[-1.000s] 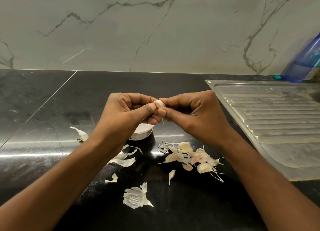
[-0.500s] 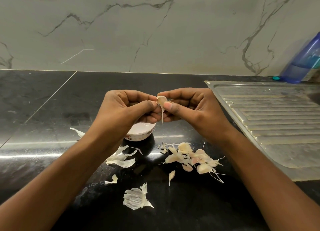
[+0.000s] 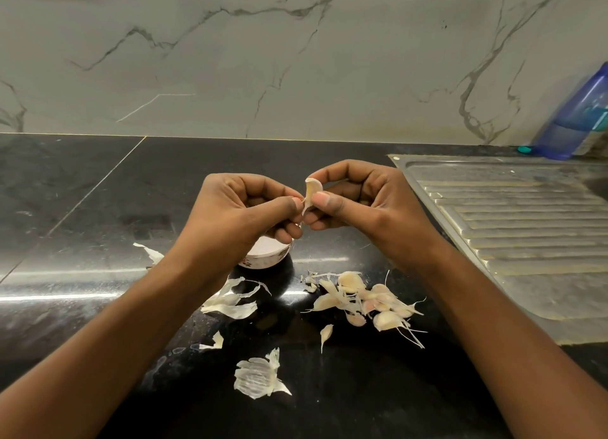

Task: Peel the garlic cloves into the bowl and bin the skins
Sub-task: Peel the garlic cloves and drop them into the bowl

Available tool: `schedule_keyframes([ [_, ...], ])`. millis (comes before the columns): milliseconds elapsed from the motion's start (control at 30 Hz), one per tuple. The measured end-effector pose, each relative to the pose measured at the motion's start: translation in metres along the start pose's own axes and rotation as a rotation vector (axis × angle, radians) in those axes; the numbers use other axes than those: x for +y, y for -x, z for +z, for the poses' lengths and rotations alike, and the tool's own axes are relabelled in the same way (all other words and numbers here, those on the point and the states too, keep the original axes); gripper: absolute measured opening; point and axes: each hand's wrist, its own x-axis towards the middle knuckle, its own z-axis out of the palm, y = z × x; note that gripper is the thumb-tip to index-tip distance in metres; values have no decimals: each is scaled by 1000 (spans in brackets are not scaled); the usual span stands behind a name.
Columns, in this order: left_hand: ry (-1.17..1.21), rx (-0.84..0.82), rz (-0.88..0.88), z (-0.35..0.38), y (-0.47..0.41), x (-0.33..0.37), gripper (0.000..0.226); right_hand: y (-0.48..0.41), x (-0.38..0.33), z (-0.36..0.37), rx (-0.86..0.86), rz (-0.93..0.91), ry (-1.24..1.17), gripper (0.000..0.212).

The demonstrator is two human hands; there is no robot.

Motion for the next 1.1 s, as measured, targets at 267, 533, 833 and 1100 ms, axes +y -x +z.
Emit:
schedule_keyframes([
  [267,-38,12,32,0,1,1,7,-2,0,-8,8,17,-40,22],
  [533,-17,25,79,1,1,0,14,-2,2,-11,-27,71,-11,25],
  [833,-26,13,81,2,2,1,11,-2,3,-13,-42,129,-56,25],
  [1100,-39,11,60,2,2,0,12,-3,0,-13,-52,154,-62,29],
])
